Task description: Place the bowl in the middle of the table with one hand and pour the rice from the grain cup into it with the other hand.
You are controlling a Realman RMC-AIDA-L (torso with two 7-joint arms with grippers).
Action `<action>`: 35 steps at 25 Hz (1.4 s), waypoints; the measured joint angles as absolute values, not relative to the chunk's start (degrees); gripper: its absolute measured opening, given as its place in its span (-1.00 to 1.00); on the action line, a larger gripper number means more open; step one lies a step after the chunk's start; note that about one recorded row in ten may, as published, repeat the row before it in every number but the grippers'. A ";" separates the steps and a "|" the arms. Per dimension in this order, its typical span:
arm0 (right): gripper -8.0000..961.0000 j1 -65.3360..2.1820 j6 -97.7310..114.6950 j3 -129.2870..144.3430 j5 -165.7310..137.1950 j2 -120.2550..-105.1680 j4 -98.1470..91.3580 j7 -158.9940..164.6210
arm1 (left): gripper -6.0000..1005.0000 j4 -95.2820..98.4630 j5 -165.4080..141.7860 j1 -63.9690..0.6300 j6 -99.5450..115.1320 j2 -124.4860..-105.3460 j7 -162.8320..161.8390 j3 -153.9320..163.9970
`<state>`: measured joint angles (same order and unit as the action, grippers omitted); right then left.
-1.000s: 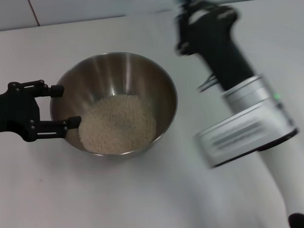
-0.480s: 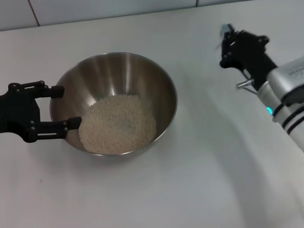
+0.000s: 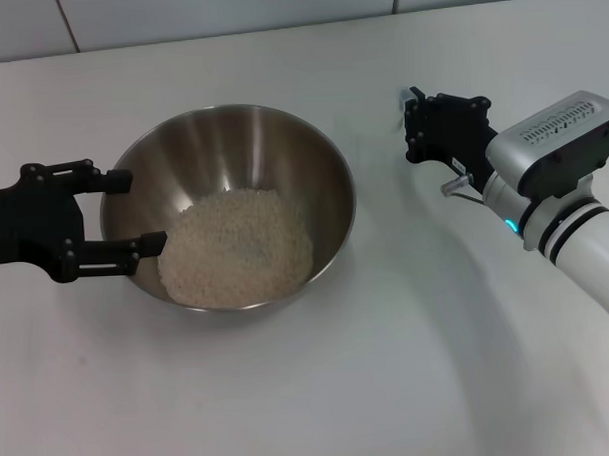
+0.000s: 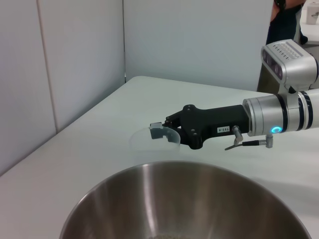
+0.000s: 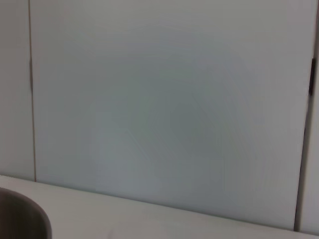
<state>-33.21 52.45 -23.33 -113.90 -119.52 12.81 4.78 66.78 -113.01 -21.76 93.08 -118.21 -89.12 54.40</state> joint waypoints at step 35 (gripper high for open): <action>0.58 -24.11 58.33 -20.42 -113.86 -118.99 13.89 11.00 | 0.64 66.62 -113.20 -21.94 93.07 -118.12 -88.87 54.40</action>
<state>-24.11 58.33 -20.42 -113.86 -118.99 13.89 11.00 66.62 -113.20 -21.94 93.07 -118.12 -88.87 54.40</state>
